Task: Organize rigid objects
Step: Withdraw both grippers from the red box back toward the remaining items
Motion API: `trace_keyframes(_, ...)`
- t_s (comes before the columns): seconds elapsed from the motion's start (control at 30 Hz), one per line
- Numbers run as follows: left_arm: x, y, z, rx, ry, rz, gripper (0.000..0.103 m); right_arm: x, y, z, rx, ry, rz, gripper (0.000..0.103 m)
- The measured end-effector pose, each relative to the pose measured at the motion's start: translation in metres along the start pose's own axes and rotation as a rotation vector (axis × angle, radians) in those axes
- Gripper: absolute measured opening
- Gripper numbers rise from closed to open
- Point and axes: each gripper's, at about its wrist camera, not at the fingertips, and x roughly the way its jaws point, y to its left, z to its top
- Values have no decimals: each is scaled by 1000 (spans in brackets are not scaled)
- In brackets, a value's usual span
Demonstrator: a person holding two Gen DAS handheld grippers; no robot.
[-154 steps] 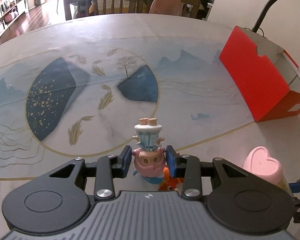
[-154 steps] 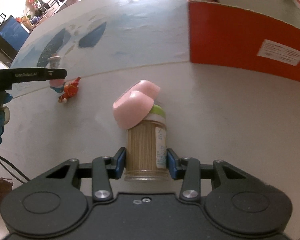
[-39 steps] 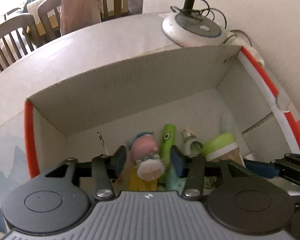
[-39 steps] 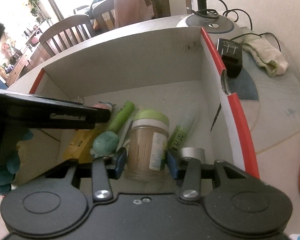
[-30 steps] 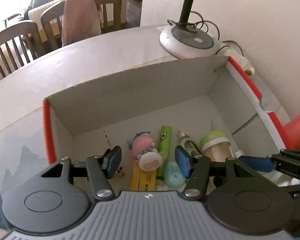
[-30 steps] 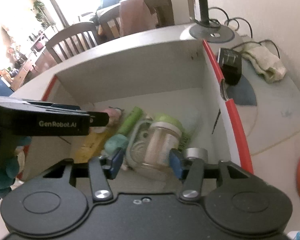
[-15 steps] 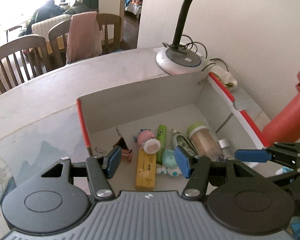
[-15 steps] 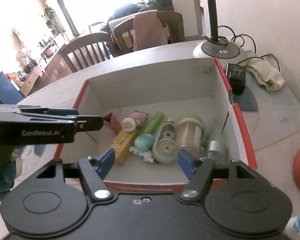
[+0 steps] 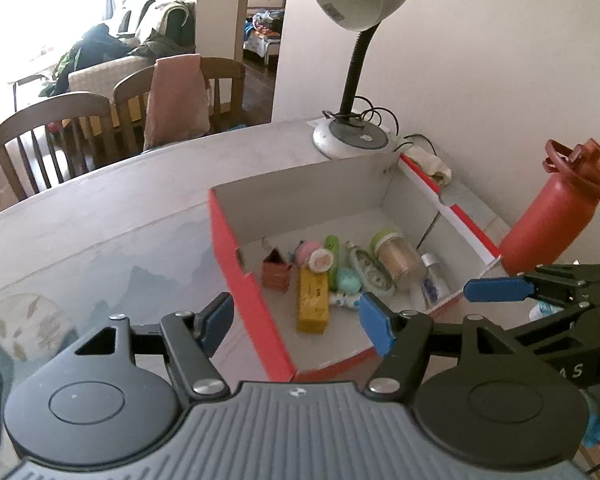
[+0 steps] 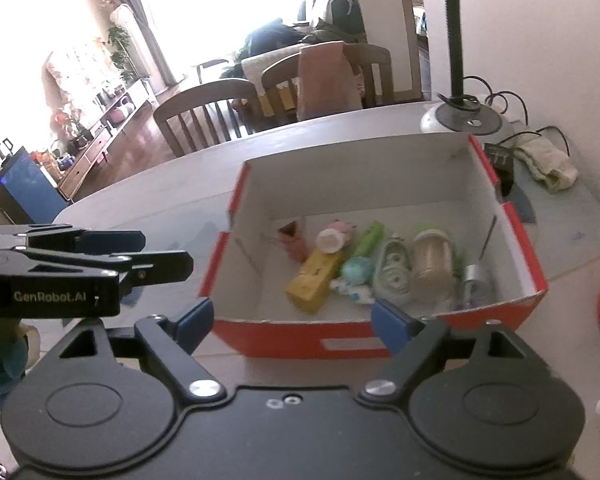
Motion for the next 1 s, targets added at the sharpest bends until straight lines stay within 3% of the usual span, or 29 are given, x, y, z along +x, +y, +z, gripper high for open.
trace_keyframes(0.4, -52, 56, -48, -38, -24, 33, 83, 10, 63, -29, -35, 37, 21, 95)
trace_keyframes(0.77, -72, 107, -94, -81, -7, 63, 84, 26, 118, -54, -112, 80, 55, 95)
trace_keyframes(0.93, -70, 128, -112, -117, 6, 80, 93, 33, 141, -69, -176, 111, 72, 95)
trace_keyframes(1.0, -67, 135, -119, -127, 20, 85, 102, 38, 149, -75, -203, 125, 73, 95)
